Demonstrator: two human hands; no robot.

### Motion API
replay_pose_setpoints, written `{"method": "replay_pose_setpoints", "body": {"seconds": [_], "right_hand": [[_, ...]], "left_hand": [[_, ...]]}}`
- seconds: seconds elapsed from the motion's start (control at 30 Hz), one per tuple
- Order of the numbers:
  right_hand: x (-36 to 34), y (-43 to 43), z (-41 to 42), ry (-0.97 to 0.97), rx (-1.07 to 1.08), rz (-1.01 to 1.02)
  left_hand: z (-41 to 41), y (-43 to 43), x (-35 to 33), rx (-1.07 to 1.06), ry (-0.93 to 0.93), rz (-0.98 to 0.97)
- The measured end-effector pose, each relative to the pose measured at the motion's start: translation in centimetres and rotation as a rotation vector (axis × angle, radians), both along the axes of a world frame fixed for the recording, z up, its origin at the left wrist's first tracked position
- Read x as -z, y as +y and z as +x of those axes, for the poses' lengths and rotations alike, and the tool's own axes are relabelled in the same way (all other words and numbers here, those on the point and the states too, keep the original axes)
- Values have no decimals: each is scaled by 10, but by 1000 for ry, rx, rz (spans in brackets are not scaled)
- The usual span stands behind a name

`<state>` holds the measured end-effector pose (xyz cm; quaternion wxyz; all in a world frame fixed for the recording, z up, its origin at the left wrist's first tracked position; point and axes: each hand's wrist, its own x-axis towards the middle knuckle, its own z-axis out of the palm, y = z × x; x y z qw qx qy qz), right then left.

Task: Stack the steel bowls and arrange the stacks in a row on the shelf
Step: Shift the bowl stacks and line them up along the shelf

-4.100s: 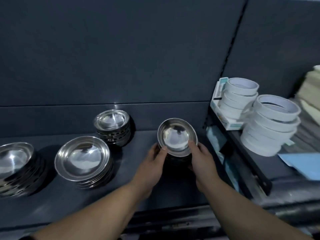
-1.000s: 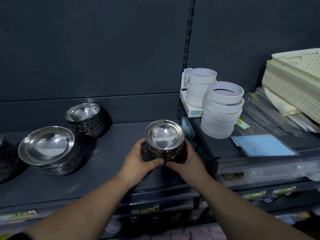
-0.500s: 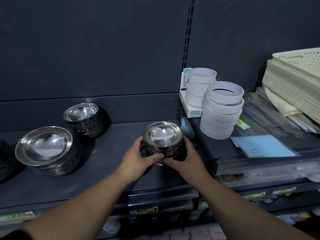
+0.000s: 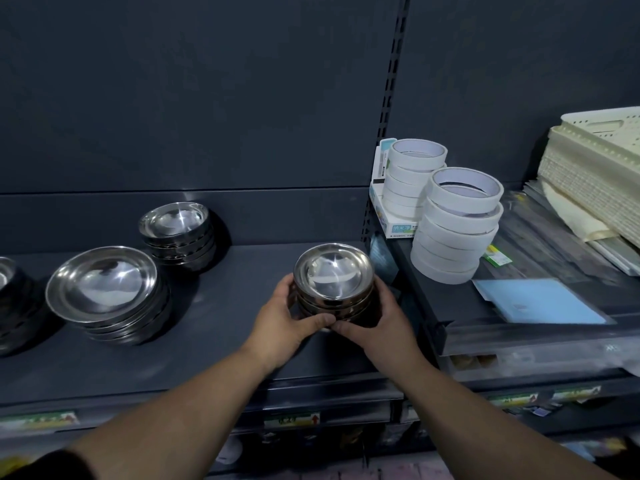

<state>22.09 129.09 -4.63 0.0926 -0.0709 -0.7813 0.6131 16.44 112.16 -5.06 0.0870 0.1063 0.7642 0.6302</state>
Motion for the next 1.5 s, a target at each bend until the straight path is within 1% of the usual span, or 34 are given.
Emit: {"method": "replay_pose_setpoints", "body": {"seconds": [0.27,0.6,0.83,1.0,1.07,1.2,1.33,1.5], "right_hand": [[-3,-19,-1,20,9,8],[0,-85,-22,0,-103,-8],[3,-117,-33,-21,-98,-38],[6,-115,-31,-46,-81,-5],[8,-111,-30,-72,-76,34],[9,-103,-33,-110,-87,75],[13,-101,-38,-101,-98,92],[14,-93,-35,-85,-71,65]], "left_hand": [[5,-20,-3,-51,4,34],[7,-99,-9,-155,18,22],[-12,-129,-2,-109,-28,23],[-17,-132,4,-24,-65,81],[-16,-135,6,-29,-91,97],[-13,-137,11,-22,-130,67],[-14,-130,14,-24,-108,57],[-15,-123,18,-17,-110,71]]}}
